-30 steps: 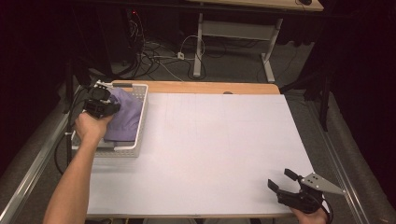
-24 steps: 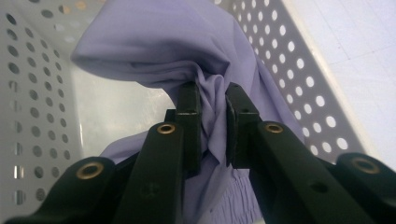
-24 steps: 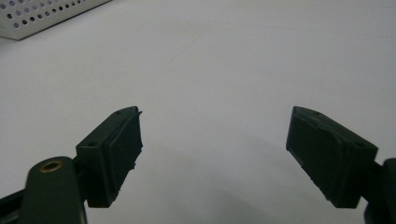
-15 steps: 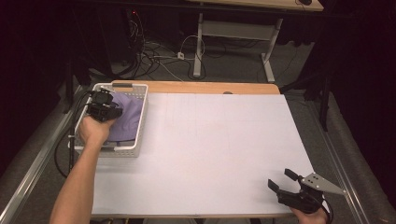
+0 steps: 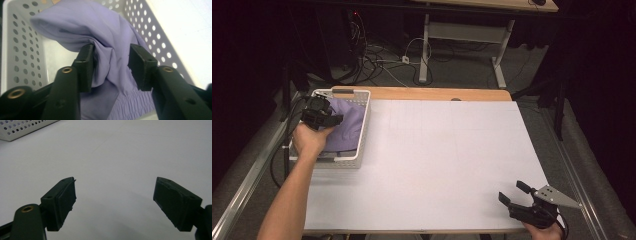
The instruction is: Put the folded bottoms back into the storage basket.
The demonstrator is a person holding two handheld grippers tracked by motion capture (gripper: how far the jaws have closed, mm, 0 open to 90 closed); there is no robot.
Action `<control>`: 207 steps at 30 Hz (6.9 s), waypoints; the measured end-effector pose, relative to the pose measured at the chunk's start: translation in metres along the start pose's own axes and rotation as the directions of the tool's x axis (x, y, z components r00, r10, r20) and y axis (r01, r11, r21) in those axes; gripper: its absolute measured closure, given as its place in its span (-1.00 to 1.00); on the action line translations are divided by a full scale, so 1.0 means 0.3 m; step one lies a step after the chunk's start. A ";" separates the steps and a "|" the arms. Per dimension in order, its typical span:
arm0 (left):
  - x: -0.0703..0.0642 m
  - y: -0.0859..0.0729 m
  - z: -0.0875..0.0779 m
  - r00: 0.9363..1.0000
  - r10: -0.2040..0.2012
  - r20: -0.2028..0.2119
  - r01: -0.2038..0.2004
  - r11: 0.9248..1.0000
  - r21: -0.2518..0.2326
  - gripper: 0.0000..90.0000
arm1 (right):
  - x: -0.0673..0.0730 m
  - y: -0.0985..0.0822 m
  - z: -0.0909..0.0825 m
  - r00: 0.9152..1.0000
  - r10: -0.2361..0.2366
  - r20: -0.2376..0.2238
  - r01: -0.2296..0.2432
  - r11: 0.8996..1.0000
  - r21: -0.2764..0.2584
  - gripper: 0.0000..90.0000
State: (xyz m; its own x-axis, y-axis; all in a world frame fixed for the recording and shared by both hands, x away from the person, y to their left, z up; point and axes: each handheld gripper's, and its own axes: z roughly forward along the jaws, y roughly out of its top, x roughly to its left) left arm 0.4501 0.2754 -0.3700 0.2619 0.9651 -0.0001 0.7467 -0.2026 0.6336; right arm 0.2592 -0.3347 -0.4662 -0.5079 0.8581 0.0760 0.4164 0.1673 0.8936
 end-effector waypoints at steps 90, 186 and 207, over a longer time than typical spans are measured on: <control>-0.094 -0.180 -0.234 0.984 0.087 0.154 -0.042 0.960 -0.277 -0.14 | 0.001 0.001 -0.003 1.000 0.004 0.004 -0.004 1.000 -0.004 -0.58; -0.151 -0.447 -0.226 0.975 0.085 0.205 -0.006 0.934 -0.358 -0.21 | 0.000 0.001 -0.004 1.000 0.005 0.006 -0.005 1.000 -0.006 -0.57; -0.130 -0.506 -0.231 0.979 0.069 0.193 0.007 0.930 -0.367 -0.21 | 0.000 0.001 -0.004 1.000 0.006 0.006 -0.006 1.000 -0.006 -0.58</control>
State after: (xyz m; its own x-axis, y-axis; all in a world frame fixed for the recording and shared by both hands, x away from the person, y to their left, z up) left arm 0.2841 0.2800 -0.4124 0.4254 0.8988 -0.1056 0.4715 -0.1205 0.8736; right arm 0.2584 -0.3353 -0.4654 -0.5008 0.8620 0.0789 0.4147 0.1590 0.8959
